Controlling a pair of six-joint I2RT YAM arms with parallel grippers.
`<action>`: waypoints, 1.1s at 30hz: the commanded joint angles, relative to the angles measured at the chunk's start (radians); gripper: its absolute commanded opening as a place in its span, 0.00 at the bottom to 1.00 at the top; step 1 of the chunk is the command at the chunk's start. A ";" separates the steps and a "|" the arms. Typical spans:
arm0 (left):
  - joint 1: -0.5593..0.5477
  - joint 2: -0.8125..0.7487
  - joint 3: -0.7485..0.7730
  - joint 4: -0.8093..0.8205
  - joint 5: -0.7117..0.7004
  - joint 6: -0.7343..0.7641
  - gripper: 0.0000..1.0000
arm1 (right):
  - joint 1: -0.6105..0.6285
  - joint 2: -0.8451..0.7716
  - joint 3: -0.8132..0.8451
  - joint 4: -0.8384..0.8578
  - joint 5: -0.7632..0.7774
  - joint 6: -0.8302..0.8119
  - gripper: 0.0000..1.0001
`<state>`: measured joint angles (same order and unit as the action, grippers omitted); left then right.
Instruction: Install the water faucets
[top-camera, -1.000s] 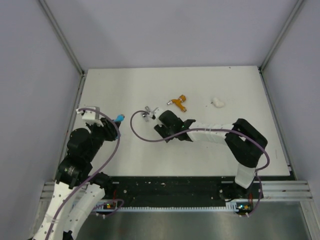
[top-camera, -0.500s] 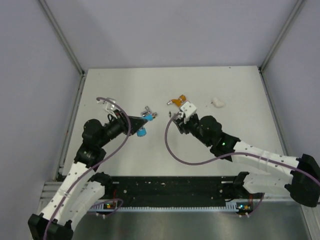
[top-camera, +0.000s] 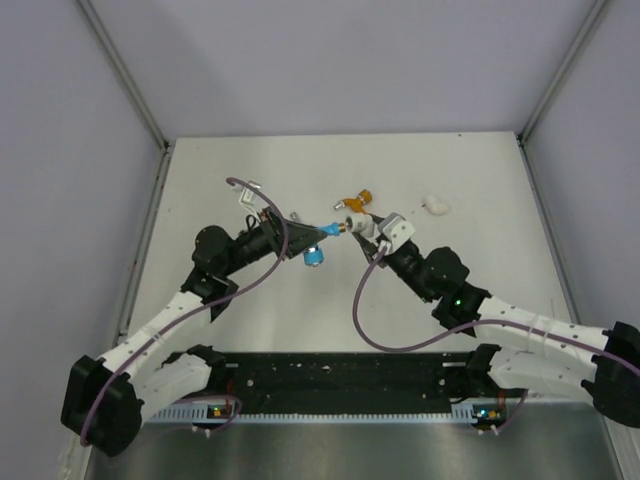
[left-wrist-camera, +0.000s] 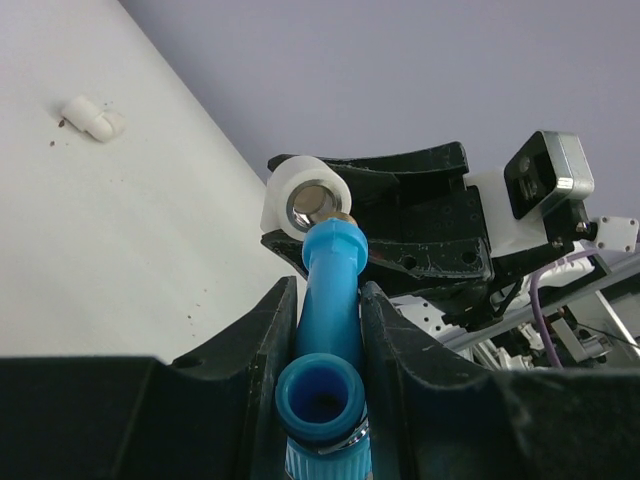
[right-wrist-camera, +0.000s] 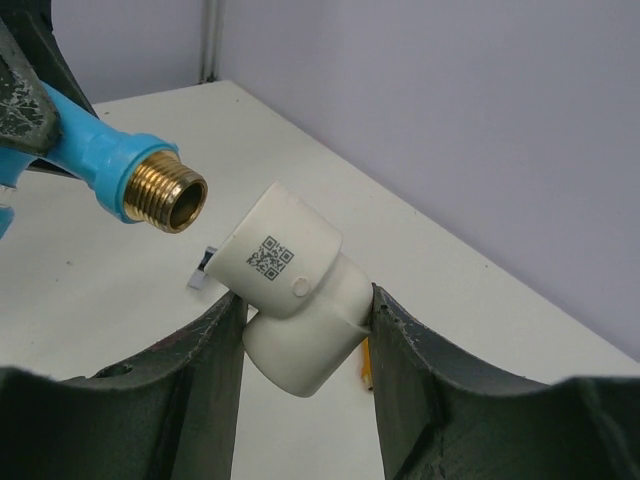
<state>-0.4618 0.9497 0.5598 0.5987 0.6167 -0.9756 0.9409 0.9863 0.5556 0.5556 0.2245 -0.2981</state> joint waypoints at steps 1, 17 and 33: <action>-0.021 0.032 0.061 0.142 -0.026 -0.040 0.00 | 0.021 -0.015 -0.011 0.167 0.015 -0.064 0.00; -0.028 0.092 0.170 -0.109 -0.057 0.041 0.00 | 0.144 0.132 -0.020 0.374 0.286 -0.384 0.00; 0.000 0.119 0.160 -0.053 0.035 -0.003 0.00 | 0.157 0.137 -0.062 0.500 0.245 -0.455 0.00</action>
<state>-0.4686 1.0664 0.6846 0.4606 0.6094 -0.9520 1.0840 1.1473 0.4995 0.9360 0.5133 -0.7254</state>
